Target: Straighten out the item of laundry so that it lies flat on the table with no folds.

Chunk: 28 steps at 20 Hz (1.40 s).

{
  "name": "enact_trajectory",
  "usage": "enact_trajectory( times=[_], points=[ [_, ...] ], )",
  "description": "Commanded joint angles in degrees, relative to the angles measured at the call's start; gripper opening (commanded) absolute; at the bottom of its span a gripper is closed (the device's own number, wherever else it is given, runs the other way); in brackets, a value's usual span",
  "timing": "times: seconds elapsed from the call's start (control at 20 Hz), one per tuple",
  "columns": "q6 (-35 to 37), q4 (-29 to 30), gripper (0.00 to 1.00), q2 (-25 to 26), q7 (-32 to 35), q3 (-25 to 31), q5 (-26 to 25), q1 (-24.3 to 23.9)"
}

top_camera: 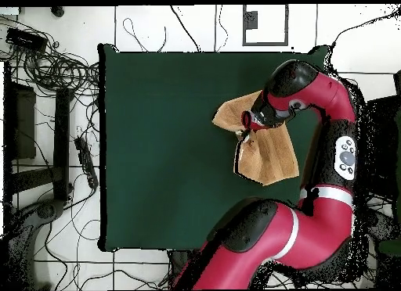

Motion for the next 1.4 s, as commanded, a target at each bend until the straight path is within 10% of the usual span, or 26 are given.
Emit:
enact_trajectory(
  times=[0.05, 1.15, 1.2, 1.4],
  points=[
    [10.8, -12.4, 0.00, 5.0, -20.0, 10.0, -7.9, 3.3],
    [19.0, -17.6, 0.00, 4.0, -23.2, 32.0, -32.3, 1.1],
    [18.5, -17.2, 1.00, 3.9, -22.9, 34.5, -34.0, 0.5],
    [16.4, -16.3, 1.00, 3.9, -22.1, 36.6, -33.6, -0.4]
  ],
)
